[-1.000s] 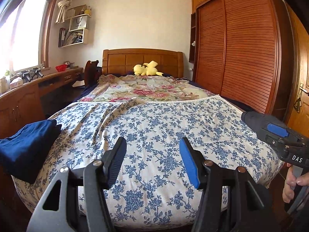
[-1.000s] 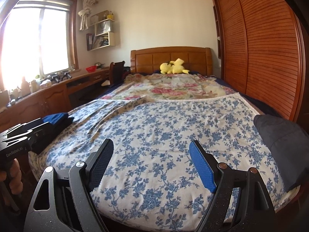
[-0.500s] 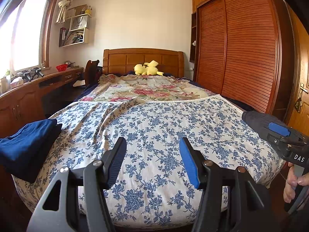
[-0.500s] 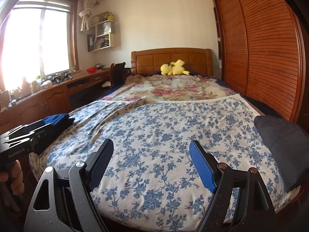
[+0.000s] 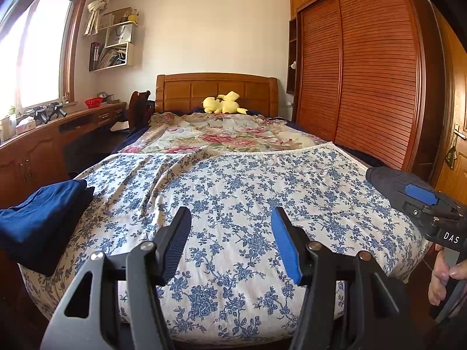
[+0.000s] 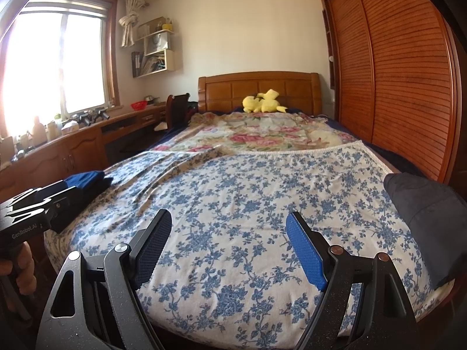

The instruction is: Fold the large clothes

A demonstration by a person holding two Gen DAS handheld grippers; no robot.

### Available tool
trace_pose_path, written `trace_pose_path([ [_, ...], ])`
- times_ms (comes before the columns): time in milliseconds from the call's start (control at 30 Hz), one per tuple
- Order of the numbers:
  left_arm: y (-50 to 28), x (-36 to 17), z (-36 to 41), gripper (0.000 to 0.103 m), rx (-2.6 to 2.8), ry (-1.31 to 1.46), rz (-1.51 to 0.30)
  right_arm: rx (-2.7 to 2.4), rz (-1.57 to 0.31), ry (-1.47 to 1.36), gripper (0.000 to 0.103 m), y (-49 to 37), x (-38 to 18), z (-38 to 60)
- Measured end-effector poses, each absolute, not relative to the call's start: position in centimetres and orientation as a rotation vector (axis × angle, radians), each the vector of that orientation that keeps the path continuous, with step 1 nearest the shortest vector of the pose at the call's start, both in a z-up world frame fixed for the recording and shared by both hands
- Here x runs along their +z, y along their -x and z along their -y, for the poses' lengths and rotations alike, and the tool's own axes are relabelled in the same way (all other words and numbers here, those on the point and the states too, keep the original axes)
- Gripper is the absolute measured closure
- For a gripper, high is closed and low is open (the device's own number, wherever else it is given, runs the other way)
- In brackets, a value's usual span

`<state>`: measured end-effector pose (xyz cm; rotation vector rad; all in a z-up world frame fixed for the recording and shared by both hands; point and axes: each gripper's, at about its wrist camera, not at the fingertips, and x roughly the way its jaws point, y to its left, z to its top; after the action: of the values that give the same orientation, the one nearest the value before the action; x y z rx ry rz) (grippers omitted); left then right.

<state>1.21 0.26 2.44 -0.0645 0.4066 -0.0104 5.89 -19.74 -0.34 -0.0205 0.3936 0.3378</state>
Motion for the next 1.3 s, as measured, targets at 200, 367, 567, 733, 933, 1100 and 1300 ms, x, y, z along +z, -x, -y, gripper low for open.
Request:
trace_pose_path([
  [200,-1.09,2.49,-0.24,0.047,-0.011,0.062,-0.404,0.337,-0.394,0.02,0.021,-5.9,-0.34,19.75],
  [367,-1.05,2.52,-0.18,0.047,-0.011,0.063,-0.404,0.339,-0.394,0.021,0.021,-5.9,-0.33,19.76],
  [567,-1.03,2.51,-0.16,0.047,-0.012,0.063,-0.403,0.338,-0.395,0.02,0.021,-5.93,-0.32,19.69],
  [733,-0.9,2.64,-0.08,0.047,-0.013,0.064,-0.401,0.339,-0.395,0.021,0.021,-5.9,-0.3,19.67],
  [933,-0.78,3.11,0.09,0.047,-0.016,0.061,-0.395,0.337,-0.392,0.021,0.021,-5.85,-0.32,19.68],
  [1100,-0.63,3.14,0.12,0.047,-0.017,0.062,-0.394,0.337,-0.392,0.02,0.021,-5.85,-0.31,19.67],
  [1300,-0.62,3.12,0.12,0.047,-0.017,0.061,-0.395,0.339,-0.391,0.02,0.021,-5.79,-0.3,19.71],
])
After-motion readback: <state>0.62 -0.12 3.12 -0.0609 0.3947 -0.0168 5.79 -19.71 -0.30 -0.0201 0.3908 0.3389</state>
